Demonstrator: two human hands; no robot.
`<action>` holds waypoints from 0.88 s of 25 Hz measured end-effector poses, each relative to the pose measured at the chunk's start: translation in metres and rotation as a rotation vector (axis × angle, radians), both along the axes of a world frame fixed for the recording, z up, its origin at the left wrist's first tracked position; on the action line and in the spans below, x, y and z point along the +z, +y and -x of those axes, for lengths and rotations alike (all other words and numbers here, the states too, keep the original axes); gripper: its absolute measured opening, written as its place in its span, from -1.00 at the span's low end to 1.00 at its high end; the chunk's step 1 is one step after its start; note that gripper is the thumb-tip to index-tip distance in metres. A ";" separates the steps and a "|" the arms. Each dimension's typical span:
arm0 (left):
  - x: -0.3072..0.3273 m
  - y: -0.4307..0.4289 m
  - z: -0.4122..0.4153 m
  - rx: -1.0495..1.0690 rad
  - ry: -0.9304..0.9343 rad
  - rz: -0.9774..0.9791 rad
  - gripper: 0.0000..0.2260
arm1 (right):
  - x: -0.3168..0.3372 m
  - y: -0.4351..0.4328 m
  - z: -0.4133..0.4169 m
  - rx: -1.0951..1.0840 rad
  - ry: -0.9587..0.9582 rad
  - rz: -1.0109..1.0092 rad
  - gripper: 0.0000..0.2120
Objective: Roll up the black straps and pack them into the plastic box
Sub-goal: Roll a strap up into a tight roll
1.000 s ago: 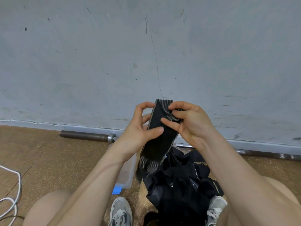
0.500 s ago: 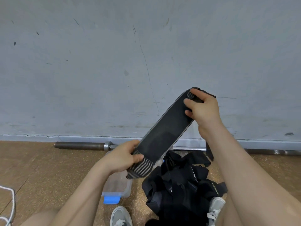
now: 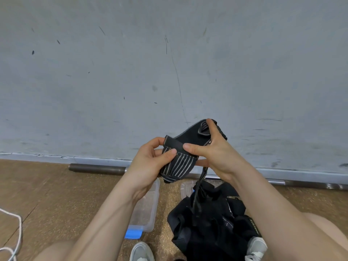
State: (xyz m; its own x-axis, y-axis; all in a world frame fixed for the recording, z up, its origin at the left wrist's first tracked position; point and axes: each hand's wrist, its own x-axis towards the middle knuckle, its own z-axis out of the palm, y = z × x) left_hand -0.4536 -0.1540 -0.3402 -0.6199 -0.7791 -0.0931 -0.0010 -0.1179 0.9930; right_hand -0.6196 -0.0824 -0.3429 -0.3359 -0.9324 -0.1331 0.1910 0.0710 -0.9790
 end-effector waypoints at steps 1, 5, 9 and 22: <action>0.001 -0.001 -0.001 0.010 0.000 0.004 -0.91 | 0.001 0.002 0.001 0.034 -0.010 -0.028 0.09; 0.004 0.001 -0.003 -0.030 0.007 -0.027 -0.90 | 0.001 0.002 -0.004 0.011 -0.090 -0.013 -0.06; 0.008 0.005 -0.001 -0.144 -0.022 -0.112 -0.74 | -0.002 -0.003 -0.006 -0.158 -0.130 0.071 -0.23; 0.007 0.004 0.002 0.021 0.056 0.113 -0.81 | -0.001 -0.002 -0.004 -0.218 0.000 0.165 -0.24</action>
State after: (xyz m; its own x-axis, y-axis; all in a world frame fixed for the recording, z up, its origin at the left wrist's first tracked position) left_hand -0.4558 -0.1502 -0.3331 -0.6053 -0.7954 0.0306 0.0561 -0.0043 0.9984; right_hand -0.6154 -0.0848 -0.3439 -0.5307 -0.8474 0.0145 0.1845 -0.1322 -0.9739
